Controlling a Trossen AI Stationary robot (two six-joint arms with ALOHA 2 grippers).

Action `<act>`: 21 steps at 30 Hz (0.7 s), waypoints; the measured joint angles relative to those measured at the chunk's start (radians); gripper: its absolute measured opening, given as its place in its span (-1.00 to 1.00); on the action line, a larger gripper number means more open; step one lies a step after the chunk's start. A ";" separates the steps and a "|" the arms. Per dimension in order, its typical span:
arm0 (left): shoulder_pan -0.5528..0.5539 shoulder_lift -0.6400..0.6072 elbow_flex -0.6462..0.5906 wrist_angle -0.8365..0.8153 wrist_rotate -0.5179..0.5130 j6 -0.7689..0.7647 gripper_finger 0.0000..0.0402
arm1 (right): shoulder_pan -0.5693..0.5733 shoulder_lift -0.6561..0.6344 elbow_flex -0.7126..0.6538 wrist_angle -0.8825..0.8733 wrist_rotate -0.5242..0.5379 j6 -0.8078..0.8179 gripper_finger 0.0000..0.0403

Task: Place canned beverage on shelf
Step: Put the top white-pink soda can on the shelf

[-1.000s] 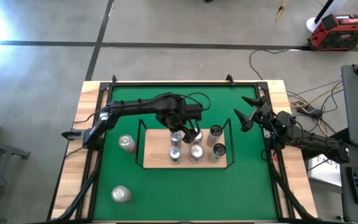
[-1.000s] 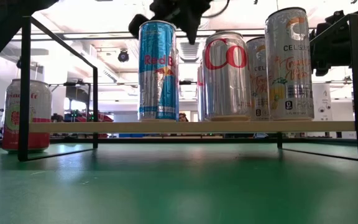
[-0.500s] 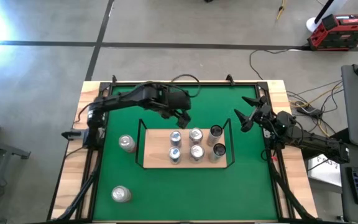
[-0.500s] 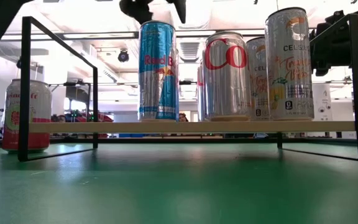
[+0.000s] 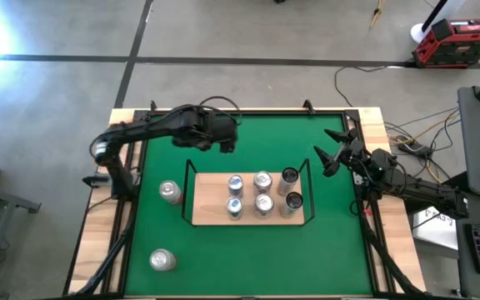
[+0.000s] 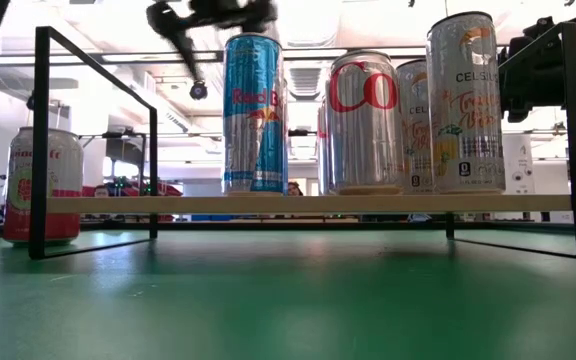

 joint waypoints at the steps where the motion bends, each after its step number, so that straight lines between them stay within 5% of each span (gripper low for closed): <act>1: 0.012 -0.025 -0.048 0.000 0.025 -0.020 0.81 | 0.000 0.000 0.000 0.000 0.000 0.000 0.83; 15: 0.007 -0.438 -0.608 0.002 0.403 -0.460 0.69 | 0.000 0.000 0.000 0.000 0.000 0.000 0.83; 21: -0.076 -0.592 -0.800 0.101 0.438 -0.587 0.69 | 0.000 0.000 0.000 0.000 0.000 0.001 0.83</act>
